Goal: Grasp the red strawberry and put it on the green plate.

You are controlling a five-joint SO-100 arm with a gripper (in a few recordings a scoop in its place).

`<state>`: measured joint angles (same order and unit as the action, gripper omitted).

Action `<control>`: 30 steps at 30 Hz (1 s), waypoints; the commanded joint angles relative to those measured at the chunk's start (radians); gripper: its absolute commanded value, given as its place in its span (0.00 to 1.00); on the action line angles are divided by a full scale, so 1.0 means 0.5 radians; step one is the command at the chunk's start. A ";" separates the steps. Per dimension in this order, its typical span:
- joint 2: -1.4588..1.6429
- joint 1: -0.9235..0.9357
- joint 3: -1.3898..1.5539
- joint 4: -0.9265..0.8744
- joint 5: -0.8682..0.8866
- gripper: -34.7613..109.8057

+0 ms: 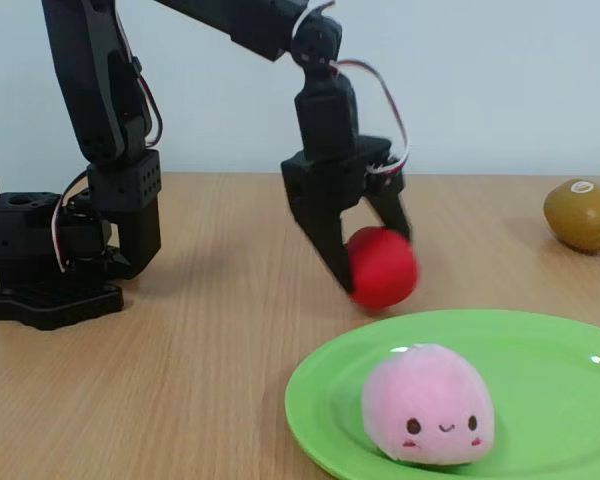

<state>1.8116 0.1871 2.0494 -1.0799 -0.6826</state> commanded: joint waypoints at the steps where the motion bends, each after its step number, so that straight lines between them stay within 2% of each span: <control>1: 0.196 0.034 -0.255 -0.046 0.156 0.41; 5: 0.160 0.110 -0.623 -0.209 0.402 0.36; 8: 0.052 0.199 -0.893 -0.313 0.595 0.40; 12: -0.206 0.347 -1.215 -0.414 0.810 0.40; 21: -0.927 0.580 -1.589 -0.433 1.022 0.42; 30: -1.402 0.626 -1.905 -0.393 1.086 0.44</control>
<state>1.1198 0.4786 1.1474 -1.2778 -0.1411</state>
